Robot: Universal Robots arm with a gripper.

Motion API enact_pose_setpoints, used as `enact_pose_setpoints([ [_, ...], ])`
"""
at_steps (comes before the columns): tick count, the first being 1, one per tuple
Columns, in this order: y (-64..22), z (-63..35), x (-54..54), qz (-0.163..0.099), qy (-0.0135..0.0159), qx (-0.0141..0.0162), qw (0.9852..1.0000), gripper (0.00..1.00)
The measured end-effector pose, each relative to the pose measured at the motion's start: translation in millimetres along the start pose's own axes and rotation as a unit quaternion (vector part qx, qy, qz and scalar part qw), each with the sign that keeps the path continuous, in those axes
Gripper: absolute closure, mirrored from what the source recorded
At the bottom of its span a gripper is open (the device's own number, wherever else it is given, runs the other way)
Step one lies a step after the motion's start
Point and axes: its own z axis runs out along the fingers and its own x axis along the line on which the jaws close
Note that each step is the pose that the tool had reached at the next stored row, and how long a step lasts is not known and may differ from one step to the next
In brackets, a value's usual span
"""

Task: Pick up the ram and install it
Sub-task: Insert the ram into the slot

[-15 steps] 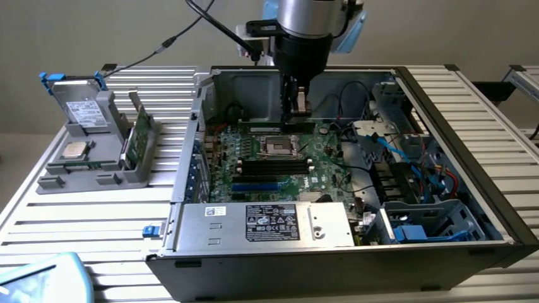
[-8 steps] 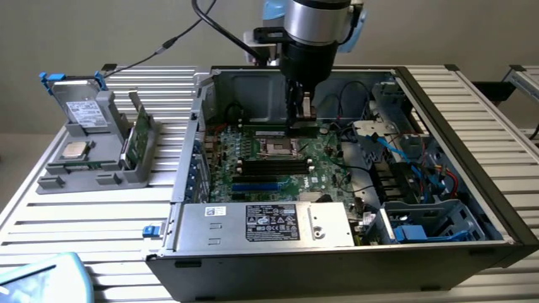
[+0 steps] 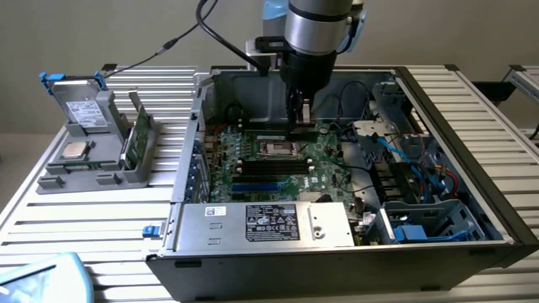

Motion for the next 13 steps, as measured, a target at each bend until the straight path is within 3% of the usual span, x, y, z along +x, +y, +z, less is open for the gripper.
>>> enact_pose_setpoints([
  [13, 5.4, 24.0, -0.4, 0.0, 0.0001, 0.0, 1.0, 0.86],
])
